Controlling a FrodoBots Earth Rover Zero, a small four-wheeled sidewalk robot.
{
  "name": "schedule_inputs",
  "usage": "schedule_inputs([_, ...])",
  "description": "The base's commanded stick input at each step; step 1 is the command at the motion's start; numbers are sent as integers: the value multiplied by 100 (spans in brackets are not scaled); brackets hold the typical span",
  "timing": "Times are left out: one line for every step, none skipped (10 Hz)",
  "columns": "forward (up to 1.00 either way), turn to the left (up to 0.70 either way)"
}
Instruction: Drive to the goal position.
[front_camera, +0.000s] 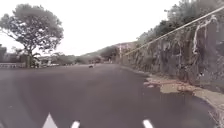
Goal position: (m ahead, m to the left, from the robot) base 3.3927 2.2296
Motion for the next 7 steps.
schedule_inputs([50,0])
schedule_inputs([50,0])
schedule_inputs([50,-24])
schedule_inputs([50,-50])
schedule_inputs([50,-50])
schedule_inputs([50,-50])
schedule_inputs([50,-22])
